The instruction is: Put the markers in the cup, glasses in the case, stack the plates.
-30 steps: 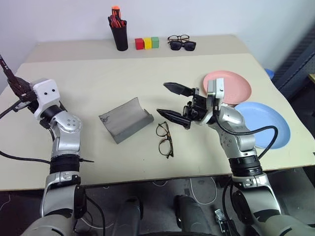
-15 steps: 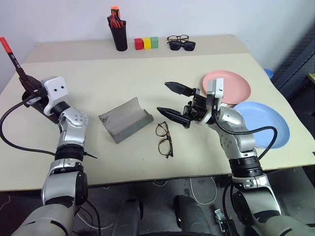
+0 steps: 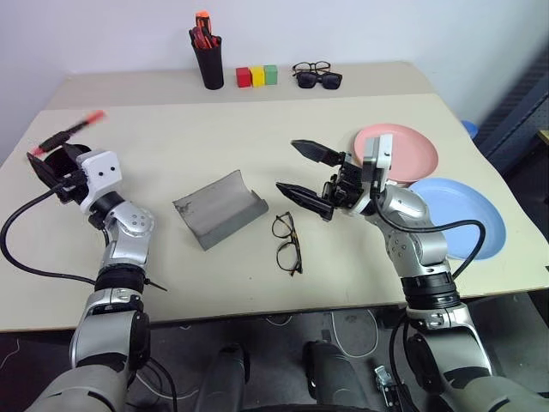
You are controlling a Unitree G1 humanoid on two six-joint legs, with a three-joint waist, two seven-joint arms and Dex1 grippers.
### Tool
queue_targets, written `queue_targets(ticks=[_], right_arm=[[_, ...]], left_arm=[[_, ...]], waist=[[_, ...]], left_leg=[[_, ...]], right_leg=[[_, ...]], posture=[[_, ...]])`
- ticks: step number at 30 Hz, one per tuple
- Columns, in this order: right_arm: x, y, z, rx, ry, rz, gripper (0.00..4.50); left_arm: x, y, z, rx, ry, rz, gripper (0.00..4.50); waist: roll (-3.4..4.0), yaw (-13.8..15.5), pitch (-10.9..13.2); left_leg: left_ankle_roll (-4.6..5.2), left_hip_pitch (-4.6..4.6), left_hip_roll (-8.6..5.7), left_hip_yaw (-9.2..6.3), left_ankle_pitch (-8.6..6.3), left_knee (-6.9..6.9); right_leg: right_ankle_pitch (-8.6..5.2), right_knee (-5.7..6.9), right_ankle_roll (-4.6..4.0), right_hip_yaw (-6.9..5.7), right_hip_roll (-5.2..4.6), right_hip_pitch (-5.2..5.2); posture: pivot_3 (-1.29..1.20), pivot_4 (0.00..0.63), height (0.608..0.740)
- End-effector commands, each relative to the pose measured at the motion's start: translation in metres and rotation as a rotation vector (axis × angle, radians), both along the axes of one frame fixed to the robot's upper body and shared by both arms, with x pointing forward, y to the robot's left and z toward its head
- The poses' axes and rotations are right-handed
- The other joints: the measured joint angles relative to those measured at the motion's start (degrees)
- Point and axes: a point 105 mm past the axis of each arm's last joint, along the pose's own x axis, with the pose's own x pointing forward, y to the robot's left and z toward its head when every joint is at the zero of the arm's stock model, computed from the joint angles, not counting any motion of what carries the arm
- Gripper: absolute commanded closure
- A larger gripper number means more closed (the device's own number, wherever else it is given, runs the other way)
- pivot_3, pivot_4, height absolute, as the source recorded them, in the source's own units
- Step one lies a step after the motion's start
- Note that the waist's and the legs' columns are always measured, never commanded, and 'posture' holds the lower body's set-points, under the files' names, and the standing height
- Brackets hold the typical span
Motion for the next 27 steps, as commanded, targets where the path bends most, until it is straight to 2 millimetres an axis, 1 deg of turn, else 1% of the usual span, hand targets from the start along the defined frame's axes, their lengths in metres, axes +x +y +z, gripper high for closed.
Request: queue_targets(ticks=[1, 4, 7, 9, 11, 13, 14, 16, 18, 22, 25, 27], right_arm=[[-0.003, -0.006, 0.013, 0.023, -0.062, -0.021, 0.0], [-0.002, -0.007, 0.013, 0.024, -0.06, -0.027, 0.0], [0.0, -0.007, 0.012, 0.026, -0.057, -0.033, 0.0], [0.0, -0.007, 0.012, 0.025, -0.055, -0.035, 0.0], [0.0, -0.008, 0.012, 0.025, -0.054, -0.038, 0.0], [0.001, -0.008, 0.012, 0.026, -0.055, -0.044, 0.0], [0.001, -0.008, 0.012, 0.026, -0.055, -0.046, 0.0], [0.001, -0.009, 0.012, 0.028, -0.056, -0.056, 0.0], [0.002, -0.01, 0.012, 0.03, -0.056, -0.066, 0.0], [0.002, -0.012, 0.011, 0.031, -0.053, -0.076, 0.0], [0.002, -0.012, 0.01, 0.031, -0.051, -0.08, 0.0], [0.002, -0.012, 0.01, 0.031, -0.051, -0.084, 0.0]], left_arm=[[-0.004, -0.004, 0.009, 0.025, -0.057, -0.035, 1.1], [-0.006, -0.006, 0.01, 0.019, -0.069, -0.05, 1.1], [-0.004, -0.012, 0.014, 0.005, -0.087, -0.095, 1.1], [0.0, -0.02, 0.02, -0.011, -0.093, -0.146, 1.1], [0.006, -0.034, 0.028, -0.03, -0.095, -0.216, 1.1], [0.017, -0.049, 0.031, -0.145, -0.055, -0.289, 1.1], [0.019, -0.052, 0.031, -0.179, -0.039, -0.307, 1.1], [0.036, -0.072, 0.03, -0.311, 0.085, -0.398, 1.1], [0.053, -0.087, 0.021, -0.464, 0.249, -0.467, 1.1], [0.076, -0.105, 0.007, -0.704, 0.498, -0.54, 1.1], [0.088, -0.109, 0.006, -0.756, 0.59, -0.567, 1.1], [0.095, -0.104, -0.001, -0.769, 0.686, -0.564, 1.1]], waist=[[0.0, 0.0, 0.0], [0.0, 0.0, 0.0], [0.0, 0.0, 0.0], [0.0, 0.1, 0.0], [0.0, 0.2, 0.0], [0.0, 0.2, 0.0], [0.0, 0.2, 0.0], [0.0, 0.1, 0.0], [-0.01, 0.0, 0.0], [-0.03, -0.7, 0.0], [-0.03, -1.5, 0.0], [-0.02, -1.8, 0.0]], left_leg=[[0.0, 0.0, 0.0, 0.0, 0.0, 0.0], [0.0, 0.0, 0.0, 0.0, 0.0, -0.01], [0.0, 0.0, 0.0, 0.0, 0.0, -0.01], [0.0, 0.0, 0.0, 0.0, 0.0, 0.0], [0.0, -0.01, 0.0, 0.0, 0.0, 0.0], [0.0, -0.01, 0.0, 0.0, 0.0, 0.01], [0.0, -0.03, 0.0, 0.0, 0.0, 0.02], [0.0, -0.03, 0.0, 0.0, 0.0, 0.03], [0.0, -0.03, 0.0, 0.0, 0.0, 0.03], [0.02, -0.02, 0.0, -0.02, 0.02, 0.05], [0.02, -0.01, 0.0, -0.04, 0.02, 0.0], [0.02, 0.01, 0.0, -0.03, 0.02, -0.04]], right_leg=[[0.0, 0.0, 0.0, 0.0, 0.0, 0.0], [0.0, 0.0, 0.0, 0.0, 0.0, 0.0], [0.0, 0.0, 0.0, 0.0, 0.0, 0.0], [0.0, -0.01, 0.0, 0.0, 0.0, 0.01], [0.0, -0.01, 0.0, 0.0, 0.0, 0.01], [0.0, -0.01, 0.0, 0.0, 0.0, 0.02], [0.0, -0.02, 0.0, 0.0, -0.01, 0.03], [0.0, -0.03, 0.0, 0.0, -0.01, 0.05], [-0.01, -0.01, 0.0, 0.0, 0.01, 0.04], [-0.02, -0.02, 0.02, 0.0, 0.05, 0.04], [-0.04, -0.02, 0.05, 0.0, 0.04, 0.03], [-0.05, -0.02, 0.06, 0.0, 0.04, 0.02]], posture=[[0.0, 0.15, 0.74], [0.0, 0.15, 0.74], [0.0, 0.15, 0.74], [0.0, 0.15, 0.74], [0.0, 0.15, 0.74], [0.0, 0.15, 0.74], [0.0, 0.15, 0.74], [0.0, 0.15, 0.74], [0.0, 0.15, 0.74], [0.0, 0.15, 0.74], [0.0, 0.15, 0.74], [0.0, 0.15, 0.74]])
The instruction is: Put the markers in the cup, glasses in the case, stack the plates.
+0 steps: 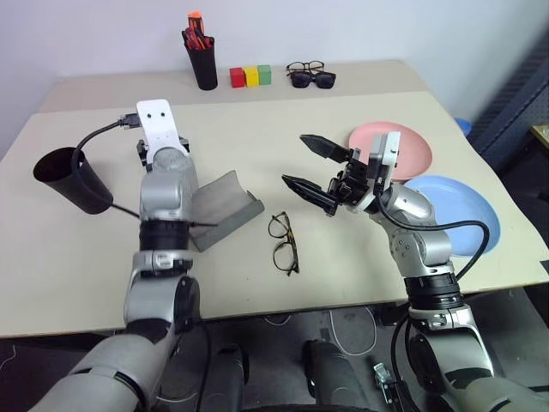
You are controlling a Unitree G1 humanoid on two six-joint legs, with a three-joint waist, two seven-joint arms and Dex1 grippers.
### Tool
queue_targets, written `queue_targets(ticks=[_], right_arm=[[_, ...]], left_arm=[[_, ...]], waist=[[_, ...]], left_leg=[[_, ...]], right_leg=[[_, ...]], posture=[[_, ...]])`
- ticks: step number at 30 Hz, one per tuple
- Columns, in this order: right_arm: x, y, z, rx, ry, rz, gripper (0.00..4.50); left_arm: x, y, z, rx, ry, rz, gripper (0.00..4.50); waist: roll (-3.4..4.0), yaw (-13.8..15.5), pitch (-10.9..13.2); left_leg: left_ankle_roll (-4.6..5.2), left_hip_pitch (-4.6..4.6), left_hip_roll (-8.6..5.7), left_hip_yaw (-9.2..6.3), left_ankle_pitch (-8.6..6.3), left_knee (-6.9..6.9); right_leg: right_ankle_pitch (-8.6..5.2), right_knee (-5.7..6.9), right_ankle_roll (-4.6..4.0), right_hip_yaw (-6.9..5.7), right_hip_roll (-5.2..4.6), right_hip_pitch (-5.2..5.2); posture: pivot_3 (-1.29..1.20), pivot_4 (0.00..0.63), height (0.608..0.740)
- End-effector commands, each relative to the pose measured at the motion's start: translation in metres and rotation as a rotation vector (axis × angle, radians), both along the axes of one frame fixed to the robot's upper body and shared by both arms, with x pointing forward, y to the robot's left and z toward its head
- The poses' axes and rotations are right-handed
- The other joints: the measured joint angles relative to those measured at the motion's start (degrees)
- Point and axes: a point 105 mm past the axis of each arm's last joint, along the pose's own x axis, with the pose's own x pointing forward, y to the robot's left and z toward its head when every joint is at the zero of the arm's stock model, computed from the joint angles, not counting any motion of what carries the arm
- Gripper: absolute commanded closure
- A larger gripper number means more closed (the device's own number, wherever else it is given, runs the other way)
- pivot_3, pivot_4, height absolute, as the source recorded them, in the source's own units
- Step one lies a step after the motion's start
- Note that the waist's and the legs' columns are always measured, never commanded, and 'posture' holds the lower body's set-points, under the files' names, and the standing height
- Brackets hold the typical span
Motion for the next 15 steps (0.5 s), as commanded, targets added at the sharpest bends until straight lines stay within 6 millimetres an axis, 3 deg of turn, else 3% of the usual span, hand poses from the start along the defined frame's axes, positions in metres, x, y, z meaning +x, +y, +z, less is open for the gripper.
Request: queue_targets(ticks=[1, 8, 15], right_arm=[[-0.003, -0.003, 0.01, 0.015, -0.05, -0.016, 0.0], [-0.004, -0.007, 0.009, 0.013, -0.054, -0.041, 0.0], [-0.005, -0.011, 0.008, 0.012, -0.053, -0.057, 0.0]], left_arm=[[0.008, 0.014, -0.009, -0.014, 0.118, -0.028, 1.1], [0.007, 0.042, -0.016, -0.034, 0.215, 0.012, 1.1], [0.003, 0.05, -0.021, -0.076, 0.269, 0.013, 1.1]], waist=[[0.01, -0.3, 0.0], [-0.01, -0.2, 0.0], [-0.01, 0.2, 0.0]], left_leg=[[0.0, 0.0, 0.0, 0.0, 0.0, -0.02], [0.0, -0.05, 0.0, 0.0, 0.0, -0.11], [-0.01, -0.06, -0.01, 0.0, 0.0, -0.07]], right_leg=[[0.0, 0.0, 0.0, 0.0, 0.0, -0.03], [0.0, 0.0, 0.0, 0.0, -0.03, -0.11], [0.0, 0.01, 0.0, 0.0, -0.04, -0.09]], posture=[[0.0, 0.15, 0.74], [0.0, 0.15, 0.74], [0.0, 0.15, 0.74]])
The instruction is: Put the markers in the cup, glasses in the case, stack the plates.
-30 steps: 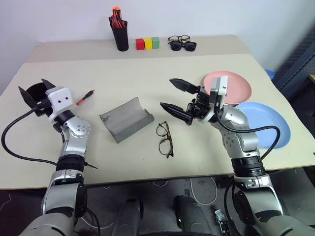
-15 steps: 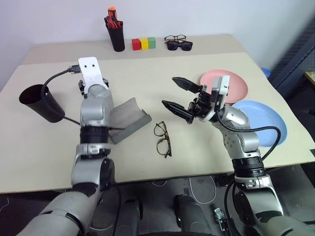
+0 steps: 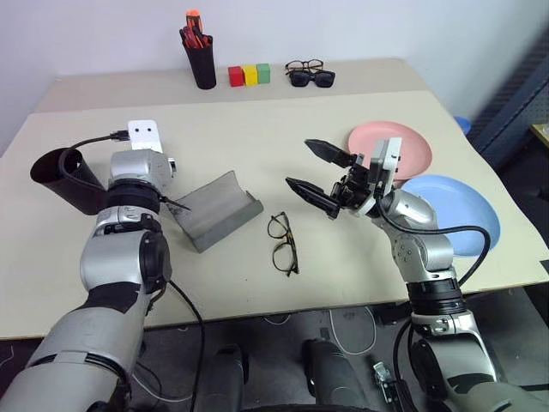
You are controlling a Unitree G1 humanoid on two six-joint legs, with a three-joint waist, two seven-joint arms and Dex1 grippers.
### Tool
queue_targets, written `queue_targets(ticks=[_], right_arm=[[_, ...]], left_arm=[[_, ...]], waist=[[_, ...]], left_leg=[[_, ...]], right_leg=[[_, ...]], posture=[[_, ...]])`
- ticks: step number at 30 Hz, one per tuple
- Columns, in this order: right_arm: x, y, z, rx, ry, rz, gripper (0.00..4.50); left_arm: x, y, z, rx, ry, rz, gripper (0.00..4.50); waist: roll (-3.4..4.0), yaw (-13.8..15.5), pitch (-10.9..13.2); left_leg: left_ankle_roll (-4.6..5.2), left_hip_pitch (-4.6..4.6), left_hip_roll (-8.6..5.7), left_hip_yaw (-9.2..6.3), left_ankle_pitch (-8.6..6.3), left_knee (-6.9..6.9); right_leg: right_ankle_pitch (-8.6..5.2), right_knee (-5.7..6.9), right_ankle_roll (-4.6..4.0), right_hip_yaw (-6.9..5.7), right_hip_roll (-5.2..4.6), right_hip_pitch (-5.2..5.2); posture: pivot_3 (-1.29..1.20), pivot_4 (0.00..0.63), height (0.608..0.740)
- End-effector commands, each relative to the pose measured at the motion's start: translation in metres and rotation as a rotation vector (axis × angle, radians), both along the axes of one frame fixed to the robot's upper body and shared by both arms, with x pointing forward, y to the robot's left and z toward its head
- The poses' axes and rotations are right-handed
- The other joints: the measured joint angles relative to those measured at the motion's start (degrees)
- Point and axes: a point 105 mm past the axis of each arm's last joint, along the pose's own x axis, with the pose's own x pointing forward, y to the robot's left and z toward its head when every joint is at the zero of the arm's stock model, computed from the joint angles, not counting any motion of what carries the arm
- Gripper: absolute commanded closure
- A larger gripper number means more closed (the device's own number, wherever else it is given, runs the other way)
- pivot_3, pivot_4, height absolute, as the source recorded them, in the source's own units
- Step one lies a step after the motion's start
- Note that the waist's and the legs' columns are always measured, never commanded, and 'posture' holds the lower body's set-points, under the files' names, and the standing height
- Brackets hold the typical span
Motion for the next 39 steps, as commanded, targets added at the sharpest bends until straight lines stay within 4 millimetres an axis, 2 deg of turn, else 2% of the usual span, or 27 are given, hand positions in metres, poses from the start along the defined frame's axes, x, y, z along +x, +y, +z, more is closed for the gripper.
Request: queue_targets(ticks=[1, 7, 10, 11, 14, 17, 21, 23, 25, 27, 28, 30, 32, 34, 37, 39], right_arm=[[-0.005, -0.005, 0.015, 0.012, -0.073, -0.016, 0.0], [-0.006, -0.005, 0.016, 0.01, -0.077, -0.017, 0.0], [-0.006, -0.006, 0.017, 0.007, -0.078, -0.021, 0.0], [-0.006, -0.007, 0.017, 0.006, -0.079, -0.024, 0.0], [-0.006, -0.009, 0.017, 0.003, -0.077, -0.031, 0.0], [-0.005, -0.01, 0.017, 0.0, -0.075, -0.037, 0.0], [-0.004, -0.011, 0.016, -0.002, -0.072, -0.041, 0.0], [-0.002, -0.012, 0.016, -0.002, -0.07, -0.044, 0.0], [0.0, -0.013, 0.016, 0.0, -0.064, -0.054, 0.0], [0.001, -0.014, 0.016, 0.004, -0.052, -0.058, 0.0], [0.002, -0.014, 0.016, 0.01, -0.045, -0.055, 0.0], [0.003, -0.014, 0.018, 0.037, -0.027, -0.047, 0.0], [0.002, -0.013, 0.022, 0.064, -0.028, -0.029, 0.0], [0.001, -0.012, 0.023, 0.076, -0.031, -0.017, 0.0], [-0.01, -0.004, 0.021, 0.07, -0.038, 0.101, 0.0], [-0.016, 0.0, 0.018, 0.055, -0.041, 0.166, 0.0]], left_arm=[[0.002, -0.003, 0.008, -0.028, -0.002, -0.023, 1.1], [-0.003, -0.011, -0.023, -0.177, 0.061, -0.039, 1.1], [-0.005, -0.009, -0.031, -0.192, 0.077, -0.025, 1.1], [-0.006, -0.008, -0.031, -0.187, 0.081, -0.018, 1.64], [-0.007, -0.009, -0.033, -0.2, 0.087, -0.011, 2.84], [-0.006, -0.01, -0.031, -0.19, 0.076, -0.018, 4.38], [0.002, -0.021, -0.02, -0.189, 0.026, -0.082, 4.38], [0.006, -0.027, -0.009, -0.145, -0.012, -0.1, 4.38], [0.018, -0.045, 0.042, 0.029, -0.28, -0.212, 4.38], [0.006, -0.066, 0.084, 0.153, -0.515, -0.275, 4.38], [-0.003, -0.07, 0.099, 0.2, -0.611, -0.27, 4.38], [-0.025, -0.075, 0.12, 0.29, -0.739, -0.256, 4.38], [-0.042, -0.07, 0.125, 0.352, -0.79, -0.258, 4.38], [-0.05, -0.066, 0.126, 0.372, -0.806, -0.251, 4.38], [-0.087, -0.025, 0.143, 0.567, -0.927, -0.009, 4.38], [-0.1, -0.01, 0.146, 0.669, -0.947, 0.073, 4.38]], waist=[[0.0, 0.0, 0.0], [0.01, -0.1, 0.0], [0.01, -0.1, 0.0], [0.01, -0.1, 0.0], [0.0, -0.2, 0.0], [0.01, -0.4, 0.0], [0.01, -0.2, 0.0], [0.01, 0.0, 0.0], [0.01, 0.1, 0.0], [-0.04, 0.2, 0.0], [-0.04, 0.3, 0.0], [-0.04, 0.3, 0.0], [-0.01, 0.0, 0.0], [0.05, -0.2, 0.0], [0.05, -0.3, 0.0], [0.05, -0.2, 0.0]], left_leg=[[0.0, 0.0, 0.0, 0.0, 0.0, 0.01], [0.0, 0.03, 0.0, 0.0, 0.0, 0.0], [-0.01, 0.05, 0.0, 0.0, 0.0, 0.02], [-0.01, 0.07, 0.0, 0.0, 0.01, 0.03], [-0.01, 0.08, 0.0, 0.01, 0.01, 0.09], [-0.01, 0.17, 0.0, 0.02, 0.01, 0.03], [-0.02, 0.2, 0.0, 0.02, 0.01, 0.01], [-0.02, 0.16, 0.0, 0.03, 0.01, 0.04], [-0.02, 0.11, 0.0, 0.01, 0.01, 0.05], [-0.05, -0.03, 0.0, 0.0, 0.03, 0.05], [-0.05, -0.09, -0.01, 0.01, 0.03, 0.04], [-0.06, -0.14, -0.01, 0.02, 0.03, 0.03], [-0.06, -0.12, 0.0, 0.03, 0.03, -0.02], [-0.06, -0.01, 0.0, 0.09, 0.03, -0.08], [-0.05, 0.04, 0.01, 0.09, 0.03, -0.02], [-0.04, 0.05, 0.01, 0.09, 0.03, 0.07]], right_leg=[[0.0, 0.0, 0.0, 0.0, 0.0, 0.0], [0.0, 0.03, 0.0, 0.0, 0.0, 0.0], [0.0, 0.05, 0.0, 0.0, 0.0, 0.03], [0.0, 0.05, 0.0, 0.0, 0.0, 0.05], [0.0, 0.03, 0.01, 0.0, 0.0, 0.11], [0.0, 0.06, 0.0, 0.02, 0.0, 0.11], [0.0, 0.09, 0.0, 0.02, 0.01, 0.11], [0.0, 0.06, 0.0, 0.02, 0.0, 0.12], [0.0, 0.04, 0.0, 0.01, 0.0, 0.12], [0.01, 0.02, -0.01, 0.02, -0.03, 0.03], [0.01, 0.02, -0.01, 0.02, -0.05, -0.03], [0.02, 0.01, -0.02, 0.05, -0.06, -0.11], [0.02, 0.03, -0.02, 0.07, -0.05, -0.17], [0.01, 0.06, -0.03, 0.12, -0.02, -0.15], [0.01, 0.08, -0.04, 0.13, 0.02, -0.11], [0.01, 0.08, -0.04, 0.13, 0.03, -0.06]], posture=[[0.0, 0.15, 0.74], [0.0, 0.15, 0.74], [0.0, 0.15, 0.74], [0.0, 0.15, 0.74], [0.0, 0.15, 0.74], [0.0, 0.15, 0.74], [0.0, 0.15, 0.74], [0.0, 0.15, 0.74], [0.0, 0.15, 0.74], [0.0, 0.15, 0.74], [0.0, 0.15, 0.74], [0.0, 0.15, 0.74], [0.0, 0.15, 0.74], [0.0, 0.15, 0.74], [0.0, 0.15, 0.74], [0.0, 0.15, 0.74]])
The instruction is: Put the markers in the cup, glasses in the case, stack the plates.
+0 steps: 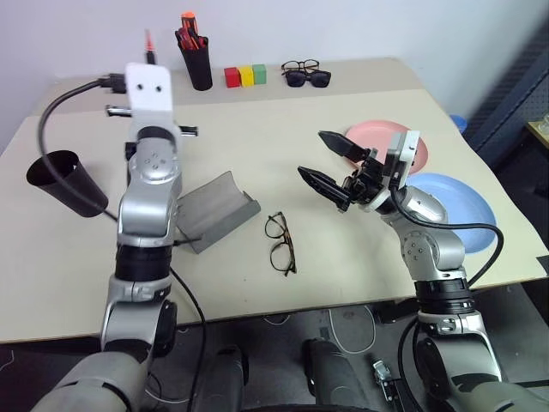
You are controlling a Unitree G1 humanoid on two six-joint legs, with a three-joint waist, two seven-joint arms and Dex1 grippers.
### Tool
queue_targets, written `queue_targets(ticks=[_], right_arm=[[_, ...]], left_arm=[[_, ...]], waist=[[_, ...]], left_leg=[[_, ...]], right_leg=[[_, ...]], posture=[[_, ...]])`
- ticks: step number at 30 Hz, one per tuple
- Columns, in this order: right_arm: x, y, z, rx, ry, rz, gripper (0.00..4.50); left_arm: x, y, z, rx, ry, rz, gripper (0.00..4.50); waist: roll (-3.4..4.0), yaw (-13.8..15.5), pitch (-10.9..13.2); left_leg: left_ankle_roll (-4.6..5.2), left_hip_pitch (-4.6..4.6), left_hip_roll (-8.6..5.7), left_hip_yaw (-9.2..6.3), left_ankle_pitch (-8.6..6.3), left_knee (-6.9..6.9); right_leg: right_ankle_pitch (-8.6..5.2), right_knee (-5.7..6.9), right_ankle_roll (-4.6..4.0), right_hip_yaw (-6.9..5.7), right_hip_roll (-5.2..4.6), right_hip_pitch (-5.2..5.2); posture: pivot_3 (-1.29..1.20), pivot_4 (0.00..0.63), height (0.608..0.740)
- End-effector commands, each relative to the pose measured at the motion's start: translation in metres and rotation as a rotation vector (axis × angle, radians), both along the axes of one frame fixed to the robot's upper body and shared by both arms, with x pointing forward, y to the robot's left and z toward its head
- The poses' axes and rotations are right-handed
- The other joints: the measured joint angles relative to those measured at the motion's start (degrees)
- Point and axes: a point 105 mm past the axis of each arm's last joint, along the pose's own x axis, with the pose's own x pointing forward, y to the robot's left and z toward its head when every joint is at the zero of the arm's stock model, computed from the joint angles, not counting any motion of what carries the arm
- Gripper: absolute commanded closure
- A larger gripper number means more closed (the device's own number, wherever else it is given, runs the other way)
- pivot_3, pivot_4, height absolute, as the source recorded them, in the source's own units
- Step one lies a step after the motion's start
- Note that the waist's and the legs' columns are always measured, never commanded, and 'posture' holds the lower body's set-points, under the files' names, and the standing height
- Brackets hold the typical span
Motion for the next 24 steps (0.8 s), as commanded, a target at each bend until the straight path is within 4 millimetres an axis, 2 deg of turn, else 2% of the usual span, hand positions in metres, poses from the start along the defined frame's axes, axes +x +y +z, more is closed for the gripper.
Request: queue_targets(ticks=[1, 4, 7, 14, 18, 24], right_arm=[[-0.015, 0.01, 0.007, 0.005, -0.048, 0.135, 0.0], [-0.02, 0.015, 0.004, -0.01, -0.062, 0.181, 0.0], [-0.02, 0.02, 0.002, -0.018, -0.068, 0.203, 0.0], [-0.018, 0.024, 0.002, -0.028, -0.078, 0.208, 0.0], [-0.019, 0.025, 0.0, -0.035, -0.078, 0.216, 0.0], [-0.02, 0.027, -0.013, -0.091, -0.08, 0.224, 0.0]], left_arm=[[-0.034, 0.033, 0.031, 0.101, -0.189, 0.212, 4.38], [-0.04, 0.048, 0.028, 0.145, -0.218, 0.307, 4.38], [-0.042, 0.054, 0.029, 0.199, -0.259, 0.366, 4.38], [-0.041, 0.076, 0.01, 0.186, -0.25, 0.469, 4.38], [-0.034, 0.084, 0.001, 0.178, -0.26, 0.493, 4.38], [-0.021, 0.098, -0.011, 0.16, -0.253, 0.522, 4.38]], waist=[[0.0, 0.2, 0.0], [-0.01, 0.8, 0.0], [-0.01, 1.4, 0.0], [-0.01, 1.7, 0.0], [-0.01, 1.7, 0.0], [-0.02, 1.7, 0.0]], left_leg=[[0.01, 0.0, 0.0, -0.01, 0.01, 0.03], [0.1, 0.01, -0.01, -0.04, 0.07, 0.13], [0.09, 0.01, -0.02, -0.04, 0.07, 0.22], [0.09, 0.01, -0.01, -0.05, 0.07, 0.18], [0.09, 0.02, -0.01, -0.05, 0.07, 0.1], [0.09, 0.02, -0.01, -0.05, 0.07, 0.12]], right_leg=[[0.0, 0.0, -0.01, 0.0, 0.0, 0.02], [0.01, -0.02, -0.02, -0.04, -0.01, 0.18], [0.02, -0.04, -0.02, -0.05, -0.02, 0.24], [0.03, -0.02, -0.03, -0.06, -0.01, 0.21], [0.03, -0.02, -0.04, -0.07, -0.01, 0.15], [0.03, -0.02, -0.03, -0.08, -0.02, 0.17]], posture=[[0.0, 0.15, 0.74], [0.0, 0.15, 0.74], [0.0, 0.15, 0.74], [0.0, 0.15, 0.74], [0.0, 0.15, 0.74], [0.0, 0.15, 0.74]])
